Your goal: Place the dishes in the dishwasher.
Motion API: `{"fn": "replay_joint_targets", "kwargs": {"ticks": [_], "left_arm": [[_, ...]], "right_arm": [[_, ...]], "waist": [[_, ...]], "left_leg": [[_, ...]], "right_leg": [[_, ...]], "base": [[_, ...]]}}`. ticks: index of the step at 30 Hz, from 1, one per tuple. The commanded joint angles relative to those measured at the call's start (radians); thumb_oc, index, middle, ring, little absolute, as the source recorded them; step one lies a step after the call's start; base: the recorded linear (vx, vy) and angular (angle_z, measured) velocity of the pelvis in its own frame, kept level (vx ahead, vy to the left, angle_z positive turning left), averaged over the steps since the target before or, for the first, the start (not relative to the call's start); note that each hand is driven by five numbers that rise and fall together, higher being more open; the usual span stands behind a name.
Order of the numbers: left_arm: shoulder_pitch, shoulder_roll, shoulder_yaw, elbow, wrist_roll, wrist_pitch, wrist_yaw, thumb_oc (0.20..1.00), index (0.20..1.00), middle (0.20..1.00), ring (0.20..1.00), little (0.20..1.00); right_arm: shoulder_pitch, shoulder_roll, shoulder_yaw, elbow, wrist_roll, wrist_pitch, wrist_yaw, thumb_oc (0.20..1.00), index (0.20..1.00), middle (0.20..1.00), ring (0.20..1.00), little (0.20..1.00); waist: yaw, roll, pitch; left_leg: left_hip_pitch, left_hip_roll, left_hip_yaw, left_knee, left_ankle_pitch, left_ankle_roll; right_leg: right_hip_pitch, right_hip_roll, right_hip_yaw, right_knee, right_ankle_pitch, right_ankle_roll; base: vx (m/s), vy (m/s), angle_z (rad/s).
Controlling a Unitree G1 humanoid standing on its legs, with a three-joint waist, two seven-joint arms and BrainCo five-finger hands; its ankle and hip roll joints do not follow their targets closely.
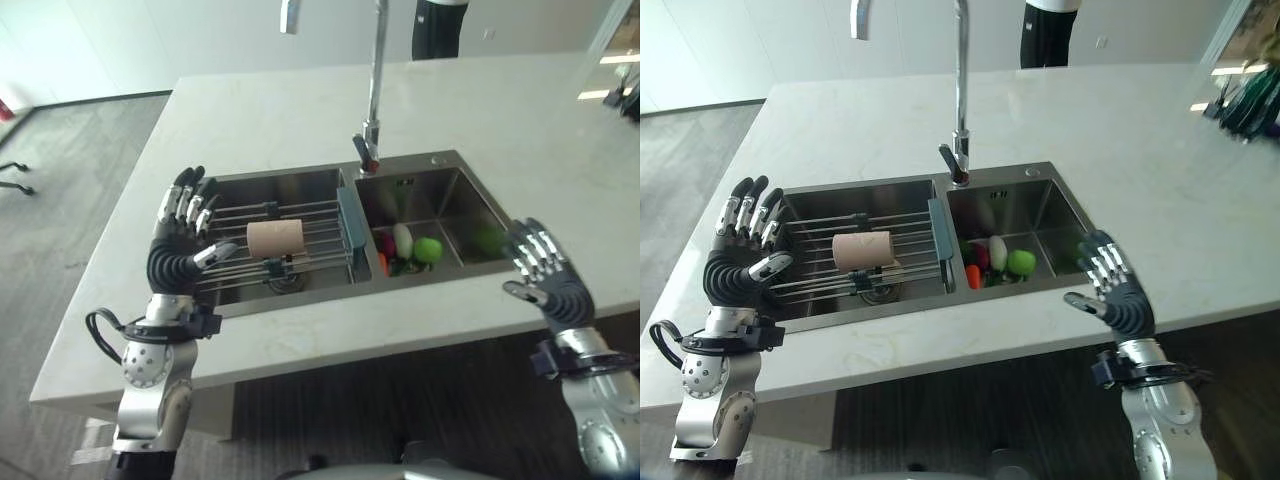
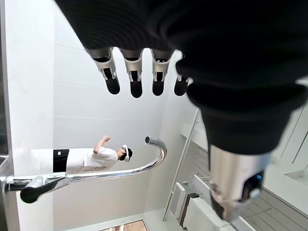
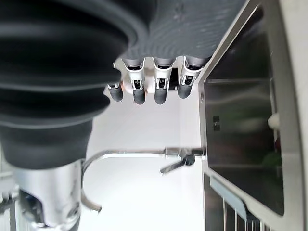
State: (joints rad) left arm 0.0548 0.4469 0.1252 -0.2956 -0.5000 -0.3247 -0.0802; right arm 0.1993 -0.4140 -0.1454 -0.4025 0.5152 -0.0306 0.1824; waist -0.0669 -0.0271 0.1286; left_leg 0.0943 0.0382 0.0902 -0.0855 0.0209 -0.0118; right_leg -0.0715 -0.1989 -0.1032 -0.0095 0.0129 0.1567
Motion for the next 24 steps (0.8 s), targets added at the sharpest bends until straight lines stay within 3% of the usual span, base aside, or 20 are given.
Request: {"fn": "replay_joint_targets", "kwargs": {"ticks": [1, 2, 4, 8, 11, 13, 15, 18, 19, 22, 24], "left_arm": [[-0.037, 0.057, 0.008, -0.066, -0.017, -0.152, -0.089, 1.0, 1.0, 1.0, 1.0, 1.0], [-0.044, 0.066, -0.001, -0.07, -0.007, -0.148, -0.079, 1.0, 1.0, 1.0, 1.0, 1.0], [-0.038, 0.068, 0.007, -0.064, 0.032, -0.062, -0.016, 1.0, 1.0, 1.0, 1.0, 1.0], [-0.002, 0.063, 0.024, -0.045, -0.066, 0.04, -0.085, 1.0, 1.0, 1.0, 1.0, 1.0], [0.023, 0.068, 0.04, -0.048, 0.053, 0.089, 0.016, 1.0, 1.0, 1.0, 1.0, 1.0], [0.018, 0.106, 0.056, -0.025, 0.256, 0.087, 0.11, 1.0, 1.0, 1.0, 1.0, 1.0], [0.016, 0.161, 0.076, -0.019, 0.377, 0.085, 0.138, 1.0, 1.0, 1.0, 1.0, 1.0], [-0.046, 0.274, 0.075, 0.01, 0.43, 0.121, 0.1, 1.0, 1.0, 1.0, 1.0, 1.0], [-0.064, 0.319, 0.065, 0.03, 0.494, 0.116, 0.133, 1.0, 1.0, 1.0, 1.0, 1.0], [-0.11, 0.381, 0.048, 0.08, 0.598, 0.11, 0.165, 1.0, 1.0, 1.0, 1.0, 1.0], [-0.137, 0.417, 0.035, 0.112, 0.611, 0.158, 0.167, 1.0, 1.0, 1.0, 1.0, 1.0]], "right_arm": [[-0.129, -0.024, -0.024, -0.023, 0.079, -0.068, 0.039, 1.0, 1.0, 1.0, 1.0, 1.0], [-0.134, -0.025, -0.025, -0.027, 0.075, -0.079, 0.026, 1.0, 1.0, 1.0, 1.0, 1.0], [-0.133, -0.031, -0.032, -0.037, 0.054, -0.075, -0.001, 1.0, 1.0, 1.0, 1.0, 1.0], [-0.096, -0.04, -0.064, -0.043, 0.065, -0.052, -0.007, 1.0, 1.0, 1.0, 1.0, 1.0], [-0.083, -0.053, -0.077, -0.051, 0.074, -0.031, -0.002, 1.0, 1.0, 1.0, 1.0, 1.0], [-0.09, -0.074, -0.084, -0.054, 0.064, -0.013, -0.002, 1.0, 1.0, 1.0, 1.0, 1.0], [-0.096, -0.098, -0.096, -0.056, 0.063, -0.001, -0.001, 1.0, 1.0, 1.0, 1.0, 1.0], [-0.142, -0.14, -0.09, -0.036, 0.046, 0.035, 0.002, 1.0, 1.0, 1.0, 1.0, 1.0], [-0.15, -0.157, -0.087, -0.034, 0.041, 0.043, 0.001, 1.0, 1.0, 1.0, 1.0, 1.0], [-0.173, -0.18, -0.09, -0.016, 0.052, 0.048, 0.002, 1.0, 1.0, 1.0, 1.0, 1.0], [-0.179, -0.189, -0.093, -0.008, 0.056, 0.044, -0.001, 1.0, 1.0, 1.0, 1.0, 1.0]], "waist": [[0.016, 0.023, -0.024], [0.013, 0.024, -0.033], [0.019, 0.025, -0.044], [0.018, 0.031, -0.053], [0.02, 0.038, -0.056], [0.021, 0.041, -0.057], [0.02, 0.044, -0.059], [0.017, 0.054, -0.066], [0.011, 0.059, -0.07], [0.003, 0.062, -0.072], [-0.003, 0.065, -0.078]], "left_leg": [[-0.004, 0.104, -0.005, -0.002, -0.071, -0.074], [-0.008, 0.112, 0.002, -0.002, -0.07, -0.08], [0.0, 0.122, 0.015, -0.002, -0.069, -0.083], [0.01, 0.144, 0.028, -0.002, -0.059, -0.097], [0.013, 0.149, 0.026, -0.002, -0.055, -0.104], [0.012, 0.151, 0.018, -0.002, -0.055, -0.105], [0.011, 0.15, 0.011, -0.002, -0.055, -0.108], [0.014, 0.153, 0.014, -0.002, -0.058, -0.115], [0.022, 0.153, 0.017, -0.002, -0.068, -0.116], [0.023, 0.152, 0.023, -0.002, -0.062, -0.115], [0.03, 0.151, 0.027, -0.002, -0.072, -0.116]], "right_leg": [[0.108, -0.022, -0.053, -0.078, 0.026, 0.039], [0.111, -0.01, -0.039, -0.078, 0.01, 0.034], [0.129, -0.004, -0.057, -0.078, -0.002, 0.032], [0.159, 0.014, -0.063, -0.078, -0.028, 0.019], [0.169, 0.015, -0.07, -0.078, -0.037, 0.017], [0.173, 0.013, -0.069, -0.078, -0.042, 0.018], [0.175, 0.012, -0.067, -0.078, -0.043, 0.02], [0.178, 0.001, -0.081, -0.078, -0.043, 0.03], [0.183, 0.0, -0.079, -0.078, -0.05, 0.034], [0.182, -0.003, -0.075, -0.078, -0.042, 0.035], [0.188, -0.004, -0.074, -0.078, -0.05, 0.039]], "base": [[-0.02, -0.168, -0.33], [0.0, -0.164, -0.21], [0.04, -0.136, 0.19], [0.04, -0.06, -0.09], [0.02, -0.013, 0.08], [0.01, 0.009, -0.03], [0.01, 0.021, 0.11], [0.01, 0.057, 0.13], [0.02, 0.064, 0.05], [0.0, 0.035, -0.01], [0.02, 0.027, -0.05]]}}
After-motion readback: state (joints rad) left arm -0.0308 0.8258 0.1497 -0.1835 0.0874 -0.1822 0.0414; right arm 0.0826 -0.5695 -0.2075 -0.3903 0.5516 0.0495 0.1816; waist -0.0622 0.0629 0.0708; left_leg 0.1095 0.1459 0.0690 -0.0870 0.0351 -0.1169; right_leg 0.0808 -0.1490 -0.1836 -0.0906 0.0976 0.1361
